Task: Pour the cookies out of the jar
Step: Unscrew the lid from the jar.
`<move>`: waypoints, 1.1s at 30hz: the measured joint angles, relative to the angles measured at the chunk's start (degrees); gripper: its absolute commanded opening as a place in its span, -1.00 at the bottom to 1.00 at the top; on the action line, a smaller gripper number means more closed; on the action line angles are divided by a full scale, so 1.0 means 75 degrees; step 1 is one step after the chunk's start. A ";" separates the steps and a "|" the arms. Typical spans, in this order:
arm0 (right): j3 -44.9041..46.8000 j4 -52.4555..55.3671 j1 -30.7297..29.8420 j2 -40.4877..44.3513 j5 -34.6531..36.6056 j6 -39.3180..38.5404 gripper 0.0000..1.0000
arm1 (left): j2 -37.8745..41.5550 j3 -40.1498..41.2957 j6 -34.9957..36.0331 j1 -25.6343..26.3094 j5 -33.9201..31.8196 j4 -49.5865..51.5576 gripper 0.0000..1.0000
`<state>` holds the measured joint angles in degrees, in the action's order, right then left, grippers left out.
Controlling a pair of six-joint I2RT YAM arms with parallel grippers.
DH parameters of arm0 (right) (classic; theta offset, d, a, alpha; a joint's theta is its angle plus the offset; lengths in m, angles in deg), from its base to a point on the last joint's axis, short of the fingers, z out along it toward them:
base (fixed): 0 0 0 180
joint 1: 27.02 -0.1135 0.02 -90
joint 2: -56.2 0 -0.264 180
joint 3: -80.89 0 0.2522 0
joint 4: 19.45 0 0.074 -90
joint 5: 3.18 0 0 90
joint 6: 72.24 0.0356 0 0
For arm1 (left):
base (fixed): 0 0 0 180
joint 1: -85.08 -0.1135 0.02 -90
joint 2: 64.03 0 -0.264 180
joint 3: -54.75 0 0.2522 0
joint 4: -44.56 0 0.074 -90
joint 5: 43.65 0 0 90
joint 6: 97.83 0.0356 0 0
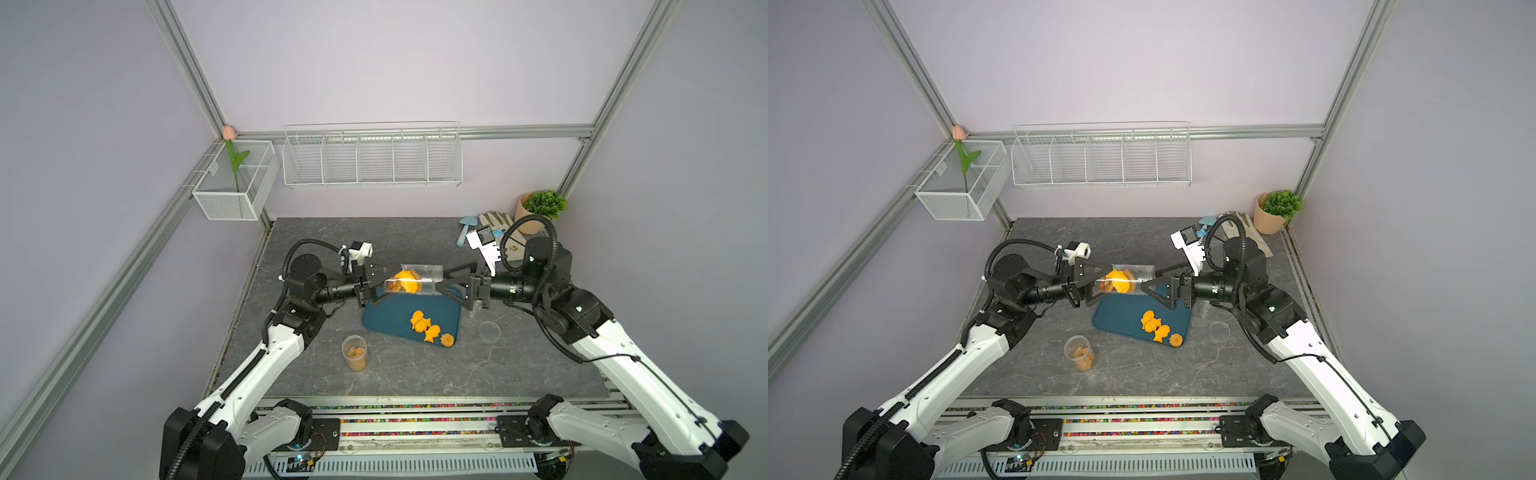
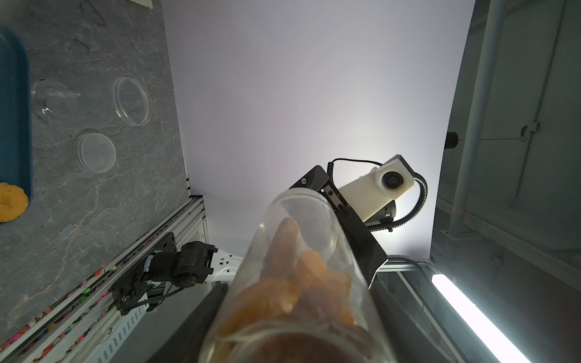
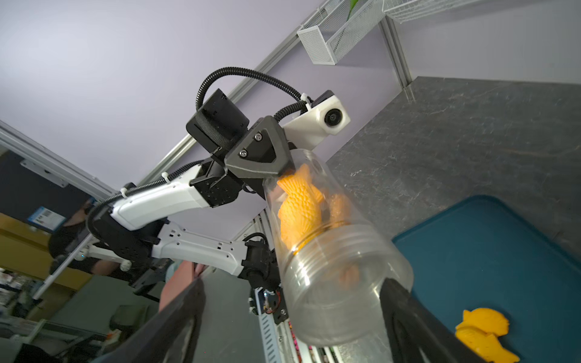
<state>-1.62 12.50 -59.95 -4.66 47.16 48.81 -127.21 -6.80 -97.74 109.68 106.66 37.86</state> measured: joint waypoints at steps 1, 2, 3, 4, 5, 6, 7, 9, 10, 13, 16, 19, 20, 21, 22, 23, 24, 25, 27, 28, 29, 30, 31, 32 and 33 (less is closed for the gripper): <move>-0.0017 0.0012 0.0020 -0.0023 -0.0090 0.0332 0.81 | 0.0000 0.0000 0.0003 0.0000 0.0000 0.0000 0.32; -0.0061 0.0041 0.0026 -0.0082 -0.0201 0.0685 0.84 | 0.0000 0.0000 0.0003 0.0000 0.0003 0.0000 0.32; -0.0119 0.0058 0.0029 -0.0160 -0.0286 0.1014 0.87 | 0.0000 0.0000 0.0003 -0.0006 0.0006 0.0006 0.32; -0.0169 0.0064 0.0044 -0.0224 -0.0335 0.1239 0.88 | 0.0000 0.0000 0.0003 -0.0026 0.0009 0.0020 0.32; -0.0251 0.0108 0.0050 -0.0315 -0.0391 0.1478 0.90 | 0.0000 0.0000 0.0003 -0.0038 0.0003 0.0032 0.32; -0.0318 0.0163 0.0061 -0.0388 -0.0434 0.1655 0.91 | 0.0000 0.0000 0.0003 -0.0052 0.0003 0.0044 0.32; -0.0370 0.0201 0.0067 -0.0440 -0.0455 0.1807 0.93 | 0.0000 0.0000 0.0003 -0.0067 0.0003 0.0052 0.32; -0.0408 0.0277 0.0073 -0.0507 -0.0495 0.2075 0.94 | 0.0000 0.0000 0.0003 -0.0087 0.0003 0.0082 0.33; -0.0411 0.0329 0.0073 -0.0522 -0.0504 0.2142 0.95 | 0.0000 0.0000 0.0003 -0.0087 0.0003 0.0087 0.33; -0.0446 0.0705 0.0061 -0.0580 -0.0443 0.2197 0.94 | 0.0000 0.0000 0.0000 -0.0079 0.0015 0.0090 0.33; -0.0455 0.1035 0.0029 -0.0647 -0.0373 0.2180 0.96 | 0.0000 0.0000 0.0000 -0.0055 0.0029 0.0085 0.32; -0.0455 0.1116 0.0017 -0.0737 -0.0379 0.2183 1.00 | 0.0000 -0.0003 0.0000 -0.0041 0.0035 0.0082 0.32; -0.0455 0.1122 0.0017 -0.0766 -0.0379 0.2197 0.96 | 0.0000 -0.0003 0.0000 -0.0041 0.0035 0.0082 0.32; -0.0455 0.1116 0.0017 -0.0787 -0.0388 0.2206 0.93 | 0.0000 -0.0003 0.0000 -0.0038 0.0044 0.0085 0.32; -0.0446 0.1096 0.0017 -0.0804 -0.0417 0.2238 0.89 | 0.0000 -0.0003 0.0000 -0.0035 0.0055 0.0085 0.33; -0.0425 0.1049 0.0017 -0.0804 -0.0440 0.2276 0.87 | 0.0000 -0.0003 0.0000 -0.0029 0.0061 0.0082 0.32; -0.0393 0.0970 0.0017 -0.0801 -0.0466 0.2320 0.86 | 0.0000 -0.0003 0.0000 -0.0029 0.0064 0.0082 0.32; -0.0370 0.0901 0.0017 -0.0801 -0.0490 0.2349 0.86 | 0.0000 -0.0003 0.0000 -0.0029 0.0079 0.0082 0.33; -0.0303 0.0731 0.0020 -0.0801 -0.0495 0.2404 0.79 | 0.0000 -0.0003 0.0000 -0.0029 0.0087 0.0082 0.33; -0.0280 0.0670 0.0020 -0.0801 -0.0495 0.2430 0.76 | 0.0000 -0.0003 0.0000 -0.0029 0.0087 0.0082 0.33; -0.0259 0.0595 0.0020 -0.0801 -0.0498 0.2463 0.72 | 0.0000 -0.0003 0.0000 -0.0029 0.0087 0.0082 0.32; -0.0233 0.0522 0.0020 -0.0801 -0.0513 0.2489 0.68 | 0.0000 -0.0003 0.0000 -0.0029 0.0087 0.0082 0.33; -0.0227 0.0478 0.0020 -0.0801 -0.0527 0.2524 0.66 | 0.0000 -0.0003 0.0000 -0.0029 0.0087 0.0082 0.33; -0.0219 0.0425 0.0023 -0.0801 -0.0551 0.2544 0.65 | 0.0000 -0.0003 0.0000 -0.0029 0.0087 0.0079 0.33; -0.0204 0.0385 0.0023 -0.0801 -0.0568 0.2559 0.58 | 0.0000 -0.0003 0.0000 -0.0029 0.0087 0.0052 0.32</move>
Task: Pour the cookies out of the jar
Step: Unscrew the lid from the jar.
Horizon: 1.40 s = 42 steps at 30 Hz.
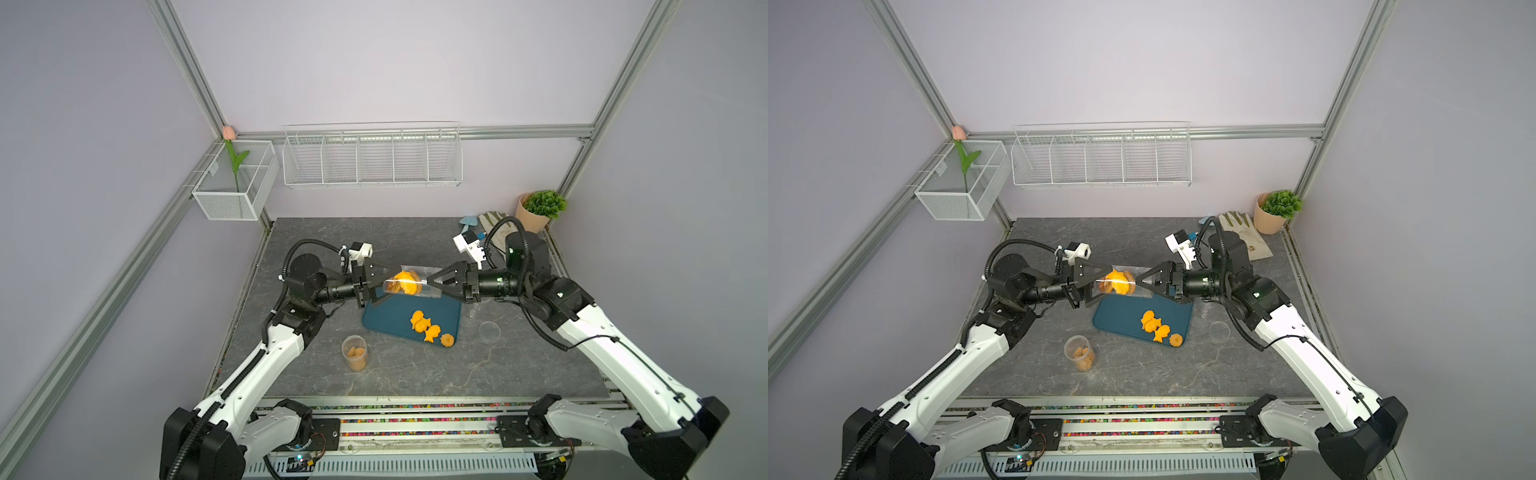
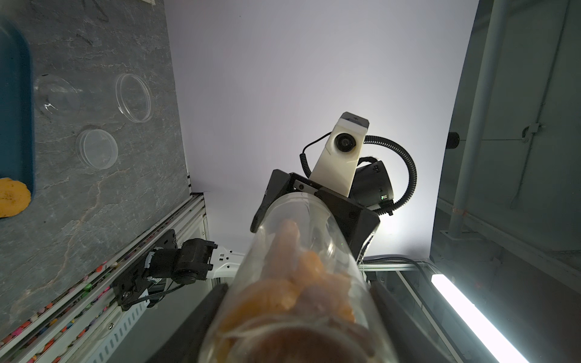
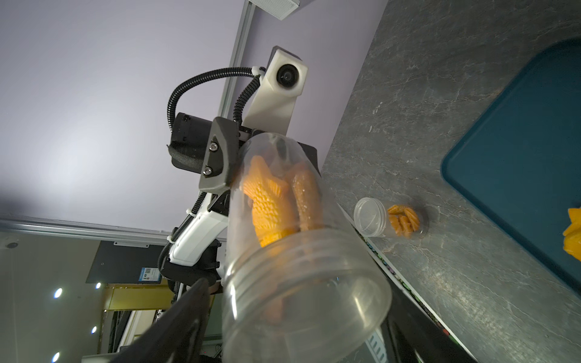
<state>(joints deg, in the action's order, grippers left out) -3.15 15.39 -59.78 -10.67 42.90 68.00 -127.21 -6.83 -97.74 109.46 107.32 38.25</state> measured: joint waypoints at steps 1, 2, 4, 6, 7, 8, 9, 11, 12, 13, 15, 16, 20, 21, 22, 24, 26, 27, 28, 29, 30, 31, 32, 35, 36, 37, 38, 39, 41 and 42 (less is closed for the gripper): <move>0.0017 -0.0032 0.0006 0.0000 -0.0020 0.0017 0.54 | 0.0000 0.0000 0.0000 0.0000 0.0003 -0.0035 0.33; 0.0044 -0.0073 0.0012 0.0000 -0.0050 0.0041 0.53 | 0.0000 -0.0003 0.0000 0.0000 0.0003 -0.0067 0.32; 0.0117 -0.0169 0.0015 0.0003 -0.0102 0.0052 0.52 | 0.0000 -0.0009 0.0000 0.0000 0.0006 -0.0082 0.33; 0.0198 -0.0256 0.0038 0.0032 -0.0157 0.0050 0.48 | -0.0003 -0.0012 0.0000 0.0000 0.0020 -0.0085 0.32; 0.0227 -0.0277 0.0052 0.0055 -0.0184 0.0050 0.43 | -0.0009 -0.0012 0.0000 0.0000 0.0026 -0.0085 0.32; 0.0251 -0.0286 0.0073 0.0076 -0.0219 0.0044 0.36 | -0.0015 -0.0012 0.0000 0.0003 0.0026 -0.0085 0.33; 0.0277 -0.0303 0.0105 0.0096 -0.0277 0.0020 0.36 | -0.0020 -0.0012 0.0000 0.0006 0.0029 -0.0093 0.32; 0.0318 -0.0344 0.0140 0.0122 -0.0358 -0.0029 0.35 | -0.0023 -0.0012 0.0000 0.0009 0.0029 -0.0128 0.32; 0.0323 -0.0353 0.0157 0.0131 -0.0385 -0.0082 0.34 | -0.0023 -0.0012 0.0003 0.0012 0.0032 -0.0137 0.32; 0.0329 -0.0358 0.0172 0.0137 -0.0399 -0.0128 0.33 | -0.0026 -0.0012 0.0003 0.0023 0.0035 -0.0143 0.32; 0.0329 -0.0367 0.0210 0.0143 -0.0434 -0.0277 0.30 | -0.0029 -0.0012 0.0006 0.0038 0.0052 -0.0169 0.32; 0.0329 -0.0376 0.0227 0.0143 -0.0449 -0.0382 0.28 | -0.0032 -0.0012 0.0020 0.0044 0.0055 -0.0195 0.33; 0.0326 -0.0393 0.0262 0.0143 -0.0478 -0.0901 0.21 | -0.0035 -0.0012 0.0111 0.0050 0.0073 -0.0259 0.33; 0.0326 -0.0393 0.0262 0.0143 -0.0475 -0.1093 0.18 | -0.0038 -0.0012 0.0137 0.0050 0.0079 -0.0262 0.32; 0.0326 -0.0388 0.0265 0.0143 -0.0472 -0.1349 0.16 | -0.0044 -0.0012 0.0166 0.0050 0.0085 -0.0268 0.32; 0.0326 -0.0391 0.0274 0.0146 -0.0466 -0.1810 0.12 | -0.0064 -0.0012 0.0204 0.0050 0.0090 -0.0291 0.32; 0.0353 -0.0431 0.0283 0.0163 -0.0466 -0.2372 0.01 | -0.0076 -0.0012 0.0201 0.0050 0.0079 -0.0309 0.32; 0.0420 -0.0507 0.0283 0.0195 -0.0469 -0.2742 -0.05 | -0.0079 -0.0020 0.0192 0.0050 0.0079 -0.0306 0.32; 0.0493 -0.0562 0.0265 0.0236 -0.0463 -0.3168 -0.09 | -0.0082 -0.0026 0.0172 0.0047 0.0079 -0.0291 0.32; 0.0539 -0.0603 0.0251 0.0262 -0.0446 -0.3500 -0.12 | -0.0085 -0.0026 0.0166 0.0041 0.0085 -0.0277 0.32; 0.0571 -0.0627 0.0219 0.0274 -0.0391 -0.3926 -0.16 | -0.0087 -0.0026 0.0163 0.0041 0.0085 -0.0256 0.32; 0.0583 -0.0635 0.0201 0.0274 -0.0335 -0.4319 -0.19 | -0.0102 -0.0026 0.0163 0.0038 0.0085 -0.0248 0.32; 0.0597 -0.0656 0.0187 0.0274 -0.0286 -0.4672 -0.21 | -0.0117 -0.0026 0.0166 0.0026 0.0085 -0.0251 0.32; 0.0653 -0.0723 0.0152 0.0271 -0.0114 -0.5831 -0.33 | -0.0143 -0.0029 0.0166 0.0003 0.0090 -0.0236 0.32; 0.0667 -0.0740 0.0146 0.0274 -0.0058 -0.6202 -0.33 | -0.0152 -0.0029 0.0166 0.0000 0.0090 -0.0224 0.32; 0.0679 -0.0743 0.0131 0.0274 0.0035 -0.6583 -0.33 | -0.0166 -0.0029 0.0166 0.0000 0.0093 -0.0207 0.32; 0.0694 -0.0761 0.0117 0.0274 0.0119 -0.6860 -0.32 | -0.0184 -0.0029 0.0163 0.0000 0.0087 -0.0195 0.32; 0.0734 -0.0807 0.0090 0.0291 0.0248 -0.7198 -0.32 | -0.0207 -0.0032 0.0163 -0.0012 0.0082 -0.0189 0.32; 0.0874 -0.0935 0.0044 0.0376 0.0472 -0.7717 -0.33 | -0.0251 -0.0035 0.0166 -0.0015 0.0082 -0.0169 0.32; 0.0976 -0.1008 0.0015 0.0455 0.0597 -0.7994 -0.33 | -0.0265 -0.0035 0.0163 -0.0015 0.0085 -0.0137 0.32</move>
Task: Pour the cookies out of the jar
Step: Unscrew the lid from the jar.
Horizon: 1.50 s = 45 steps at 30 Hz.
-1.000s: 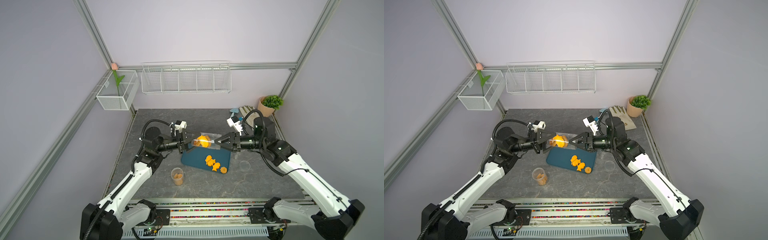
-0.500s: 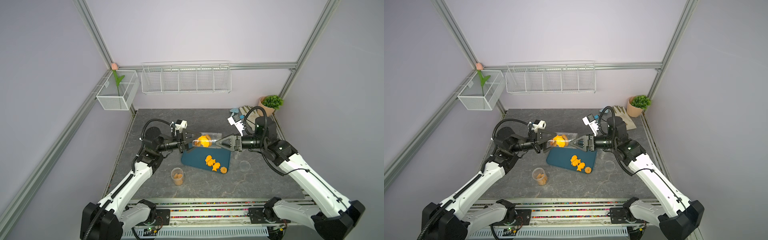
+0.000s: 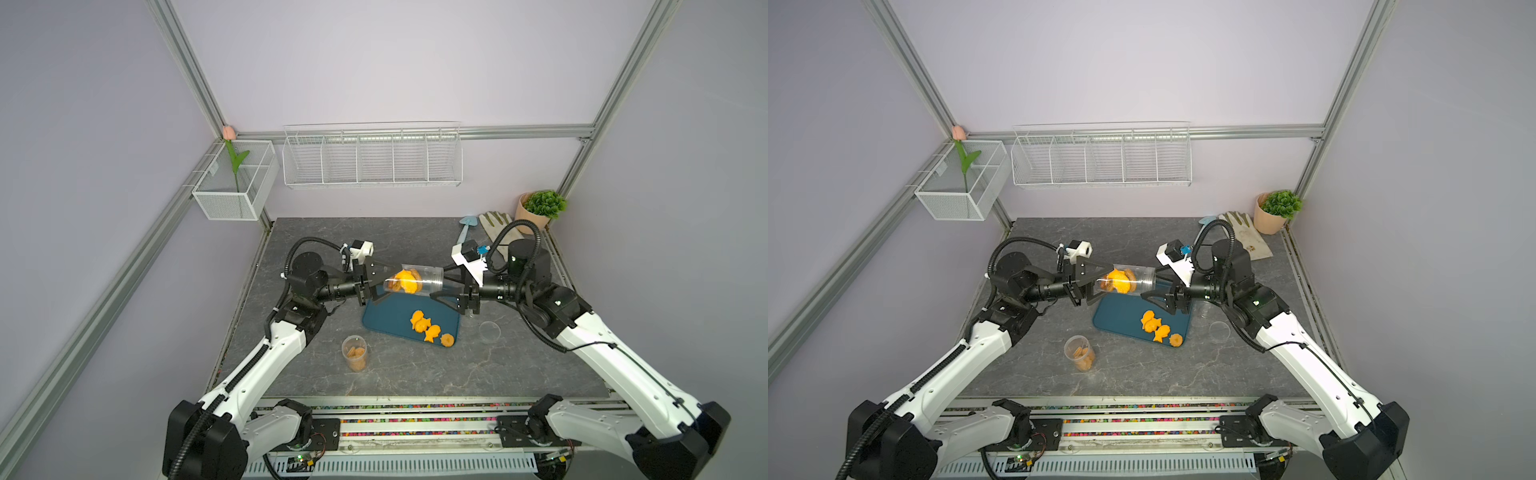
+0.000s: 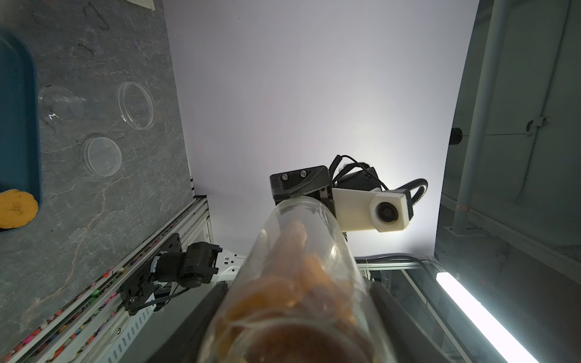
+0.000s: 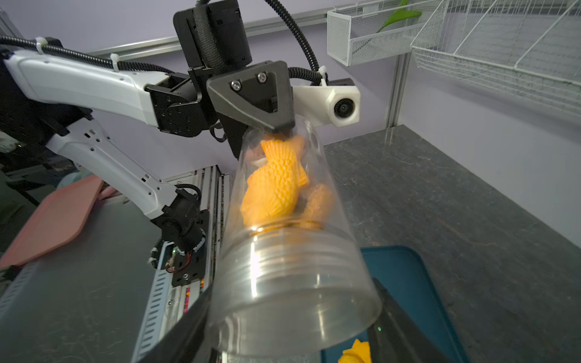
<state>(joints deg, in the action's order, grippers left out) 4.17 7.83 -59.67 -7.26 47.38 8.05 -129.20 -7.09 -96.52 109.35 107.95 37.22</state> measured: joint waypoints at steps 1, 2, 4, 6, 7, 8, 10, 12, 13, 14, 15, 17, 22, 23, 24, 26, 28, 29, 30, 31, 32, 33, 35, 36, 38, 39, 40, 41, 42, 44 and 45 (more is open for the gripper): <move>0.0085 -0.0061 -0.0038 0.0076 0.0137 -0.0239 -0.34 | -0.0015 0.0000 0.0000 0.0003 0.0009 0.0009 0.32; 0.0149 -0.0111 -0.0076 0.0143 0.0248 -0.0440 -0.35 | -0.0020 0.0000 0.0000 0.0006 0.0023 0.0012 0.32; 0.0248 -0.0157 -0.0187 0.0303 0.0527 -0.0976 -0.35 | -0.0026 0.0000 0.0000 0.0017 0.0050 0.0009 0.32; 0.0318 -0.0166 -0.0341 0.0455 0.0874 -0.1510 -0.34 | -0.0026 -0.0006 -0.0003 0.0029 0.0105 0.0000 0.32; 0.0358 -0.0181 -0.0417 0.0533 0.1040 -0.1766 -0.35 | -0.0026 -0.0009 -0.0003 0.0032 0.0143 -0.0003 0.33; 0.0391 -0.0181 -0.0487 0.0603 0.1195 -0.2014 -0.35 | -0.0026 -0.0012 -0.0003 0.0038 0.0175 -0.0003 0.32; 0.0449 -0.0175 -0.0629 0.0746 0.1533 -0.2565 -0.35 | -0.0029 -0.0029 -0.0003 0.0064 0.0213 -0.0003 0.32; 0.0460 -0.0125 -0.0761 0.0860 0.1842 -0.3110 -0.35 | -0.0041 -0.0052 -0.0003 0.0082 0.0259 -0.0009 0.32; 0.0463 -0.0099 -0.0833 0.0912 0.2011 -0.3392 -0.36 | -0.0047 -0.0061 -0.0003 0.0090 0.0280 -0.0009 0.32; 0.0466 -0.0064 -0.0912 0.0962 0.2171 -0.3669 -0.36 | -0.0050 -0.0070 -0.0003 0.0105 0.0303 -0.0009 0.32; 0.0469 -0.0012 -0.1005 0.1017 0.2369 -0.3993 -0.36 | -0.0055 -0.0079 -0.0003 0.0114 0.0326 -0.0006 0.32; 0.0469 0.0082 -0.1177 0.1110 0.2707 -0.4575 -0.37 | -0.0064 -0.0079 -0.0012 0.0131 0.0388 -0.0006 0.32; 0.0612 0.0119 -0.1652 0.1364 0.3698 -0.6169 -0.39 | -0.0099 -0.0079 -0.0017 0.0169 0.0530 0.0009 0.32; 0.0667 0.0085 -0.1743 0.1413 0.3888 -0.6423 -0.40 | -0.0114 -0.0079 -0.0012 0.0175 0.0557 0.0023 0.32; 0.0740 0.0038 -0.1839 0.1478 0.4100 -0.6726 -0.40 | -0.0131 -0.0079 -0.0006 0.0178 0.0583 0.0041 0.32; 0.0825 0.0009 -0.1970 0.1559 0.4403 -0.7178 -0.42 | -0.0163 -0.0079 0.0009 0.0198 0.0603 0.0085 0.32; 0.0854 0.0020 -0.2049 0.1609 0.4613 -0.7495 -0.42 | -0.0187 -0.0079 0.0012 0.0221 0.0603 0.0114 0.32; 0.0868 0.0023 -0.2081 0.1638 0.4709 -0.7641 -0.42 | -0.0198 -0.0079 0.0012 0.0227 0.0603 0.0114 0.32; 0.0889 0.0026 -0.2092 0.1667 0.4768 -0.7749 -0.42 | -0.0207 -0.0079 0.0012 0.0239 0.0603 0.0114 0.32; 0.0918 0.0023 -0.2113 0.1705 0.4811 -0.7816 -0.43 | -0.0219 -0.0079 0.0012 0.0256 0.0603 0.0114 0.31; 0.0959 0.0020 -0.2124 0.1751 0.4861 -0.7892 -0.43 | -0.0233 -0.0079 0.0012 0.0274 0.0606 0.0117 0.31; 0.0997 0.0020 -0.2133 0.1801 0.4887 -0.7953 -0.43 | -0.0254 -0.0079 0.0009 0.0289 0.0612 0.0114 0.31; 0.1052 0.0020 -0.2145 0.1871 0.4937 -0.8043 -0.43 | -0.0303 -0.0079 -0.0017 0.0315 0.0632 0.0085 0.31; 0.1084 0.0020 -0.2159 0.1906 0.4948 -0.8107 -0.43 | -0.0332 -0.0079 -0.0044 0.0326 0.0644 0.0064 0.31; 0.1113 0.0023 -0.2168 0.1947 0.4980 -0.8186 -0.44 | -0.0382 -0.0079 -0.0111 0.0338 0.0659 0.0012 0.31; 0.1119 0.0023 -0.2168 0.1964 0.5007 -0.8230 -0.44 | -0.0402 -0.0079 -0.0134 0.0347 0.0659 -0.0017 0.31; 0.1125 0.0023 -0.2168 0.1976 0.5027 -0.8256 -0.45 | -0.0414 -0.0079 -0.0166 0.0353 0.0659 -0.0050 0.31; 0.1128 0.0023 -0.2174 0.2002 0.5030 -0.8285 -0.45 | -0.0425 -0.0079 -0.0198 0.0358 0.0659 -0.0090 0.31; 0.1128 0.0026 -0.2177 0.2022 0.5033 -0.8306 -0.45 | -0.0434 -0.0079 -0.0227 0.0367 0.0659 -0.0128 0.31; 0.1128 0.0032 -0.2209 0.2066 0.5033 -0.8320 -0.45 | -0.0449 -0.0079 -0.0318 0.0373 0.0670 -0.0219 0.31; 0.1128 0.0041 -0.2235 0.2095 0.5036 -0.8344 -0.46 | -0.0455 -0.0076 -0.0373 0.0376 0.0685 -0.0256 0.31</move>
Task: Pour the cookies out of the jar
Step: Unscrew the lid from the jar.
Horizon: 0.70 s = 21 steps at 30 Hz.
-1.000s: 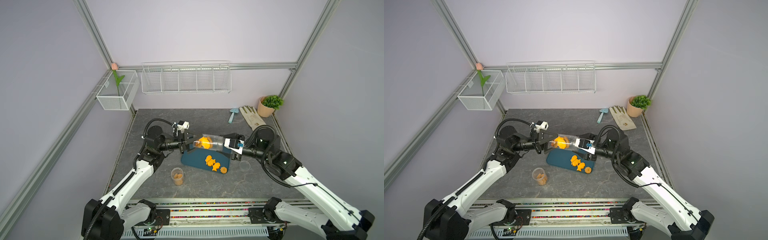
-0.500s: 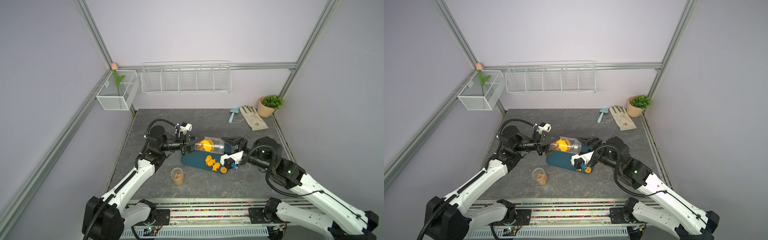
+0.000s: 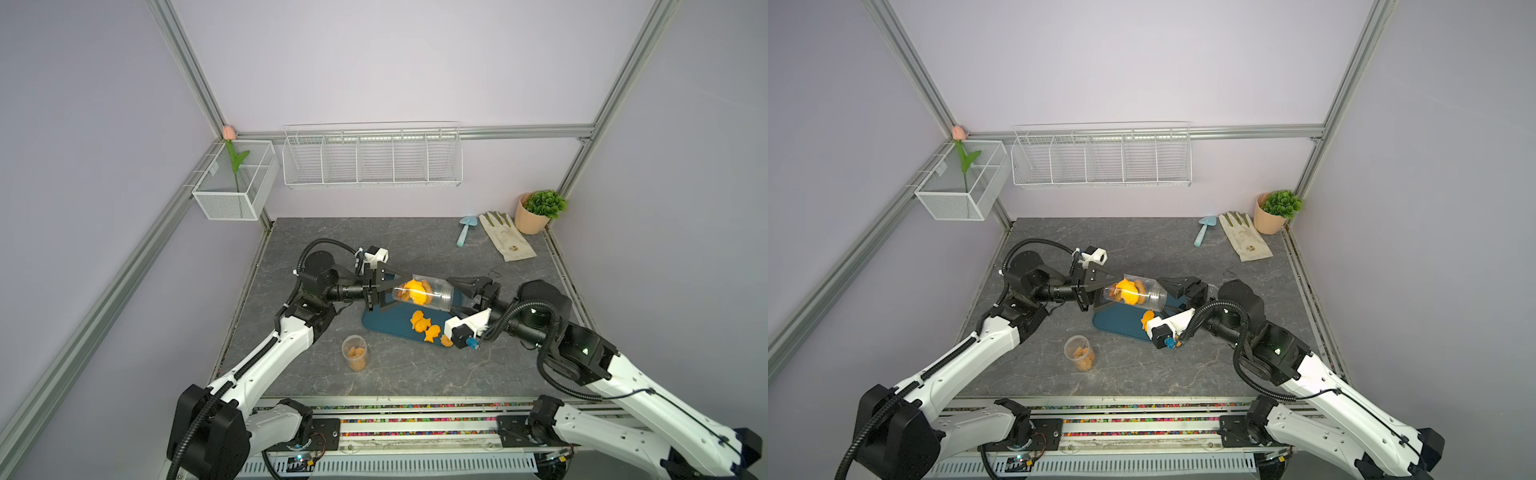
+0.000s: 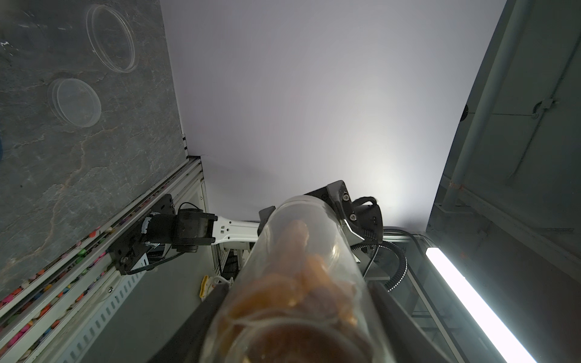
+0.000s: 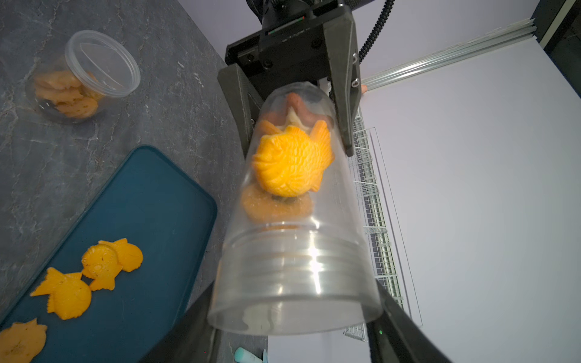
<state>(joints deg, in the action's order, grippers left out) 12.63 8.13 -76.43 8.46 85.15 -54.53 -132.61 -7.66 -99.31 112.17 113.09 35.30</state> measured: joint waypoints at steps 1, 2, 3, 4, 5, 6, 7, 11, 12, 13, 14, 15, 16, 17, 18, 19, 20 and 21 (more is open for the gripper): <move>0.0000 0.0015 -0.0038 0.0026 0.0023 -0.0012 -0.46 | -0.0015 0.0000 -0.0026 0.0000 0.0015 -0.0047 0.31; -0.0012 0.0047 -0.0093 0.0038 0.0038 -0.0035 -0.47 | -0.0029 0.0000 -0.0050 0.0000 0.0023 -0.0085 0.31; -0.0041 0.0192 -0.0154 0.0079 0.0085 -0.0134 -0.47 | -0.0041 0.0000 -0.0082 -0.0029 -0.0020 -0.0087 0.31; -0.0055 0.0297 -0.0219 0.0146 0.0131 -0.0210 -0.47 | -0.0067 0.0000 -0.0119 -0.0128 -0.0085 -0.0087 0.31; -0.0082 0.0367 -0.0280 0.0210 0.0154 -0.0271 -0.47 | -0.0108 0.0000 -0.0149 -0.0204 -0.0157 -0.0090 0.31; -0.0108 0.0425 -0.0370 0.0277 0.0163 -0.0341 -0.47 | -0.0160 0.0000 -0.0189 -0.0271 -0.0268 -0.0090 0.31; -0.0131 0.0460 -0.0463 0.0341 0.0169 -0.0411 -0.47 | -0.0219 0.0000 -0.0219 -0.0323 -0.0338 -0.0087 0.31; -0.0146 0.0469 -0.0577 0.0399 0.0201 -0.0545 -0.45 | -0.0408 0.0000 -0.0315 -0.0356 -0.0469 -0.0082 0.31; -0.0137 0.0469 -0.0577 0.0393 0.0242 -0.0539 -0.45 | -0.0443 0.0000 -0.0332 -0.0356 -0.0495 -0.0082 0.31; -0.0119 0.0469 -0.0574 0.0396 0.0259 -0.0536 -0.45 | -0.0475 -0.0012 -0.0344 -0.0356 -0.0498 -0.0082 0.31; -0.0093 0.0463 -0.0574 0.0417 0.0289 -0.0498 -0.45 | -0.0504 -0.0032 -0.0347 -0.0356 -0.0504 -0.0082 0.31; -0.0055 0.0463 -0.0565 0.0452 0.0323 -0.0431 -0.44 | -0.0542 -0.0067 -0.0356 -0.0356 -0.0513 -0.0082 0.31; -0.0006 0.0458 -0.0525 0.0510 0.0356 -0.0300 -0.42 | -0.0583 -0.0119 -0.0367 -0.0356 -0.0519 -0.0082 0.31; 0.0038 0.0460 -0.0458 0.0568 0.0391 -0.0157 -0.42 | -0.0621 -0.0178 -0.0370 -0.0356 -0.0522 -0.0082 0.31; 0.0085 0.0466 -0.0341 0.0647 0.0437 0.0041 -0.41 | -0.0659 -0.0248 -0.0370 -0.0356 -0.0522 -0.0085 0.31; 0.0122 0.0478 -0.0163 0.0737 0.0516 0.0297 -0.41 | -0.0699 -0.0315 -0.0370 -0.0356 -0.0525 -0.0090 0.31; 0.0128 0.0501 0.0012 0.0810 0.0600 0.0609 -0.40 | -0.0726 -0.0364 -0.0373 -0.0356 -0.0525 -0.0093 0.31; 0.0128 0.0519 0.0219 0.0880 0.0749 0.1026 -0.39 | -0.0761 -0.0417 -0.0370 -0.0356 -0.0530 -0.0111 0.31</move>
<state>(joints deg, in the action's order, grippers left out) 13.59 12.02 -74.79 15.06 90.77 -46.83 -138.31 -10.78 -102.09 109.51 109.11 34.47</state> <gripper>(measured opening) 0.664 0.658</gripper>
